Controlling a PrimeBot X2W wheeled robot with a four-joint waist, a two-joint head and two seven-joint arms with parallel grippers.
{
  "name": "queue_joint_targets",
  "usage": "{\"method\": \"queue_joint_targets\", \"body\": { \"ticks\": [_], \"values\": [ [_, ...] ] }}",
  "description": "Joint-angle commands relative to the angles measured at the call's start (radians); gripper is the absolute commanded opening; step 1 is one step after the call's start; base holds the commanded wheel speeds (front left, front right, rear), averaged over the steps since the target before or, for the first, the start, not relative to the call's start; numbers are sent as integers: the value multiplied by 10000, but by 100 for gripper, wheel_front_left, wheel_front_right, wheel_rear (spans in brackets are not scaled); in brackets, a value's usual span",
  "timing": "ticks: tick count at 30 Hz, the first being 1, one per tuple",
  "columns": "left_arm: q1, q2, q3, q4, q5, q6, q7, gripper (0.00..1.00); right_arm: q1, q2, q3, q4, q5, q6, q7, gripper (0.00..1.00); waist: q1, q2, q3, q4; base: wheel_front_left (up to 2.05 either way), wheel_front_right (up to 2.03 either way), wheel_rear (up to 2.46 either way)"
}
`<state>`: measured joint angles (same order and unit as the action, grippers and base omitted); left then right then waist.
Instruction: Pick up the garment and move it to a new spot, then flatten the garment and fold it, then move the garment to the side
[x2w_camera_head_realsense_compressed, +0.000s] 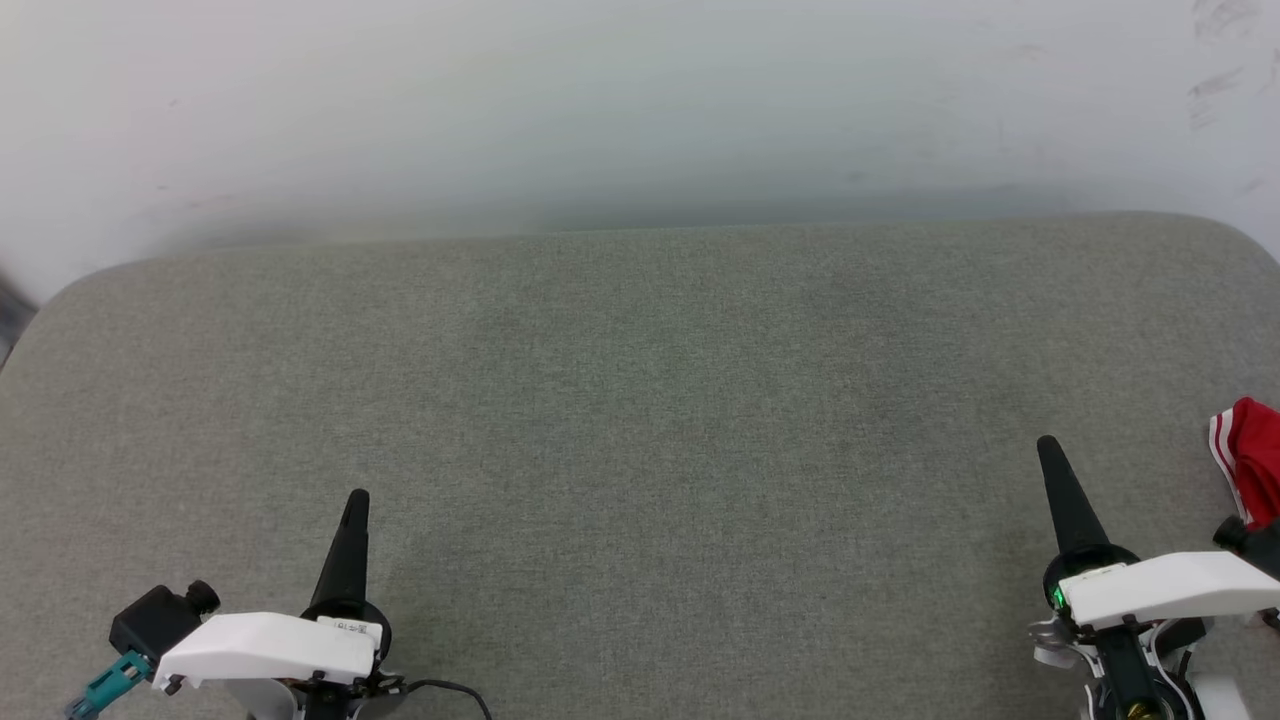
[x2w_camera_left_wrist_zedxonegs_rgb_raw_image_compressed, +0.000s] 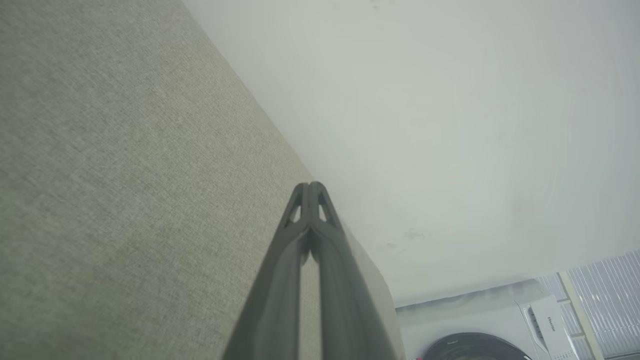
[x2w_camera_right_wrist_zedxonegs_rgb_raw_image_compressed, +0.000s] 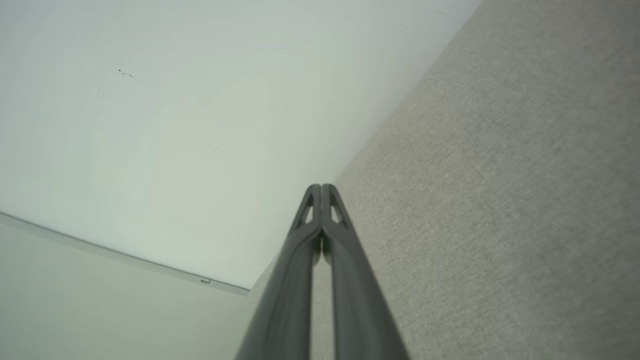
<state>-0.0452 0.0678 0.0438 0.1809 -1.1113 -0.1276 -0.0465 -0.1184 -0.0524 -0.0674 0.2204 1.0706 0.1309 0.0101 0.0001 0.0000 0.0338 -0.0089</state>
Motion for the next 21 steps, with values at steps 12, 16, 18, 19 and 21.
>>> {"method": "queue_joint_targets", "body": {
  "ticks": [12, 16, 18, 19, 21],
  "values": [
    [-335, 60, 147, 94, -1299, -26, 356, 0, 43, 23, -133, -3, 1338, -2, 264, 0, -1, 0, -56, 17, 0, 0, 0],
    [-342, 56, 174, 148, -1662, -28, 450, 0, 54, 24, -165, 21, 1730, -1, 336, 0, -1, 0, -76, 22, 0, 0, 0],
    [-359, 53, 187, 175, -1844, -29, 503, 0, 59, 25, -183, 32, 1914, -1, 372, 0, -1, 0, -85, 25, 0, 0, 0],
    [-371, 52, 191, 189, -1939, -30, 526, 0, 62, 25, -192, 38, 2006, -1, 398, 0, -1, 0, -90, 26, 0, 0, 0],
    [-391, 49, 207, 213, -2108, -31, 575, 0, 67, 26, -208, 50, 2192, -2, 426, 0, -1, 0, -100, 29, 0, 0, 0]
  ]
}}
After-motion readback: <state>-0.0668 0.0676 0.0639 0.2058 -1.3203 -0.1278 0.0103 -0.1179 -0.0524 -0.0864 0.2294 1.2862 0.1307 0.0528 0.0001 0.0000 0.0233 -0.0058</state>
